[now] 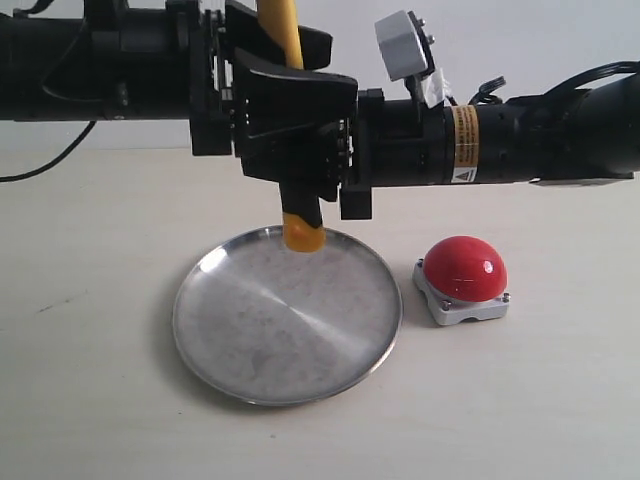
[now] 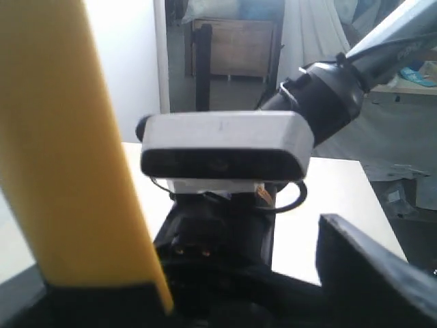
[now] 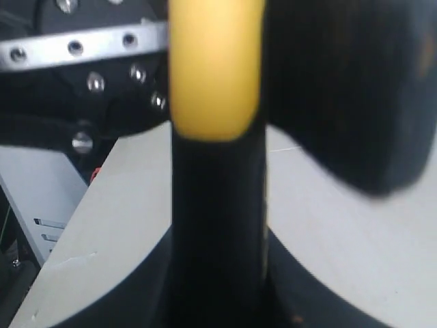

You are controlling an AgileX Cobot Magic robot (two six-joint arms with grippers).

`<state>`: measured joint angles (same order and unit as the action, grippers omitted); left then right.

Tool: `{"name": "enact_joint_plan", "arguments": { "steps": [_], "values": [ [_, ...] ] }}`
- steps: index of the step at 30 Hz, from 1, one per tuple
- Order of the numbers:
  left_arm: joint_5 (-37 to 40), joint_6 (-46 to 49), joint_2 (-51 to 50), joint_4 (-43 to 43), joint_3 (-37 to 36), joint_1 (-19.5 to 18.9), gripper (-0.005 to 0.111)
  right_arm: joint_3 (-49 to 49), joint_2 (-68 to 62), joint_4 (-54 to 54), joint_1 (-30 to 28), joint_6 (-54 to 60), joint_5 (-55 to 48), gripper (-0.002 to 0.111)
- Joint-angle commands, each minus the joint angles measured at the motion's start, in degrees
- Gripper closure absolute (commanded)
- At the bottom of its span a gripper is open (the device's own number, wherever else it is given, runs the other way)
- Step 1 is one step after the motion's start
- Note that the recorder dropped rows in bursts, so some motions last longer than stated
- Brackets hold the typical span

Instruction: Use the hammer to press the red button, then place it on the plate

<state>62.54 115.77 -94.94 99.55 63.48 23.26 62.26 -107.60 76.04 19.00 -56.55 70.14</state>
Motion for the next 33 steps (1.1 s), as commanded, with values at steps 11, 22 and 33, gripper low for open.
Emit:
{"name": "enact_joint_plan", "arguments": {
  "steps": [11,22,33],
  "values": [
    [7.0,2.6,-3.2,-1.0,-0.1,1.3,0.033,-1.4,2.2,-8.4,-4.7,-1.4,-0.2,0.108],
    [7.4,4.4,-3.6,0.4,-0.1,1.7,0.033,-3.6,2.2,-13.2,-3.7,2.3,-0.2,0.108],
    [7.4,4.4,-3.7,0.4,-0.1,5.3,0.049,-3.6,2.2,-13.6,-0.7,4.1,-0.2,0.108]
  ]
}}
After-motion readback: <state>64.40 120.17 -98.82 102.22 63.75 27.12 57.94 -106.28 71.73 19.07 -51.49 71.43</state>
